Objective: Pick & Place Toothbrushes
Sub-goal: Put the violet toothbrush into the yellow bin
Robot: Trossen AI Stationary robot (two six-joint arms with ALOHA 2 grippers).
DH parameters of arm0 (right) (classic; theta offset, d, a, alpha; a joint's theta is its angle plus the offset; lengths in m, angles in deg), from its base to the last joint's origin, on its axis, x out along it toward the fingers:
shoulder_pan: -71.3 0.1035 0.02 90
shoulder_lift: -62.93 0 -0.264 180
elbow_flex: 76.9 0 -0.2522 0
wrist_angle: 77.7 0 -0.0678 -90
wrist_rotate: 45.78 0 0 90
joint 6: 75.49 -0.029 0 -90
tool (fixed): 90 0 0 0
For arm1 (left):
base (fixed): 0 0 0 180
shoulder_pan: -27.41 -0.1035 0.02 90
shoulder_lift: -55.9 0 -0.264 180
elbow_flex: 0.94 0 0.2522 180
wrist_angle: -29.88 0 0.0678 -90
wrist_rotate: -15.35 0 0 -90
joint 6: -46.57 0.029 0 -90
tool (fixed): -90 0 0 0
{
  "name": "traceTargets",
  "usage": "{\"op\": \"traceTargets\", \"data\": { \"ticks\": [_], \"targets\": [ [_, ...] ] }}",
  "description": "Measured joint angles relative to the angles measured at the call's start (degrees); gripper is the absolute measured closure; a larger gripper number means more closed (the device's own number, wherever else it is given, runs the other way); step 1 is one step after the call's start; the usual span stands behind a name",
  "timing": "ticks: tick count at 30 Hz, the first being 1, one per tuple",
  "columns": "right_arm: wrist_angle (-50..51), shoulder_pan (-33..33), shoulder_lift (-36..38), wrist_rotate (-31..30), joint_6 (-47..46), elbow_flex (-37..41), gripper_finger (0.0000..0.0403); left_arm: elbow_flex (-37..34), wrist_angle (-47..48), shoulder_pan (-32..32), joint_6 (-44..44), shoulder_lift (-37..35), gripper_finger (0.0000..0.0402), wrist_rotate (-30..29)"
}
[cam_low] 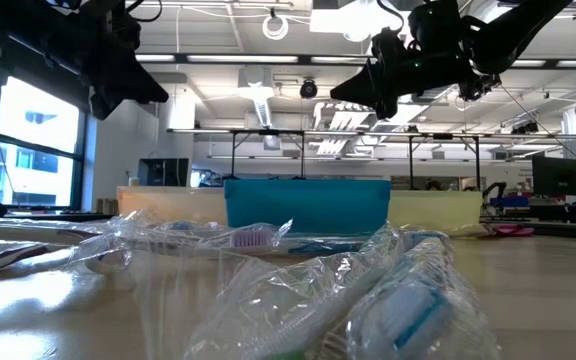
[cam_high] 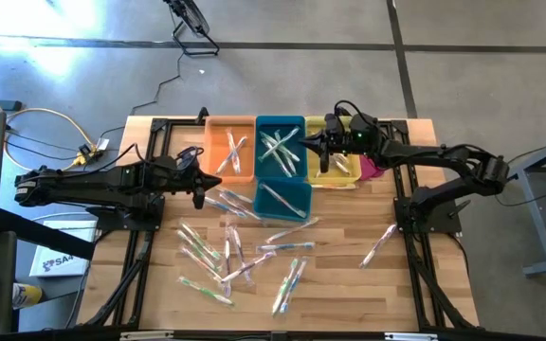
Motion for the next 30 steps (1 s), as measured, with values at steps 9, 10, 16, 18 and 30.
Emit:
{"op": "traceTargets", "data": {
  "ticks": [9, 10, 16, 18, 30],
  "targets": [
    [1.32, 0.00, 0.00, 0.03, 0.02, 0.00, 0.0399, 0.00, -0.22, 0.02, -0.03, 0.64, 0.0402, -0.02],
    [1.47, 0.00, 0.00, 0.02, 0.02, 0.00, 0.0399, 0.00, -0.20, 0.04, -0.03, 0.90, 0.0401, -0.03],
    [1.49, 0.00, 0.00, -0.02, 2.43, 0.00, 0.0399, -0.02, -2.28, 5.01, -0.11, 5.14, 0.0402, -2.35],
    [1.49, 0.00, 0.00, -0.02, 2.62, 0.00, 0.0399, -0.01, -4.49, 7.78, -0.08, 6.71, 0.0402, -5.01],
    [1.51, 0.00, 0.00, -0.02, 2.62, -0.02, 0.0399, 0.04, -9.15, 22.20, -2.99, 9.66, 0.0401, -19.17]
  ]
}}
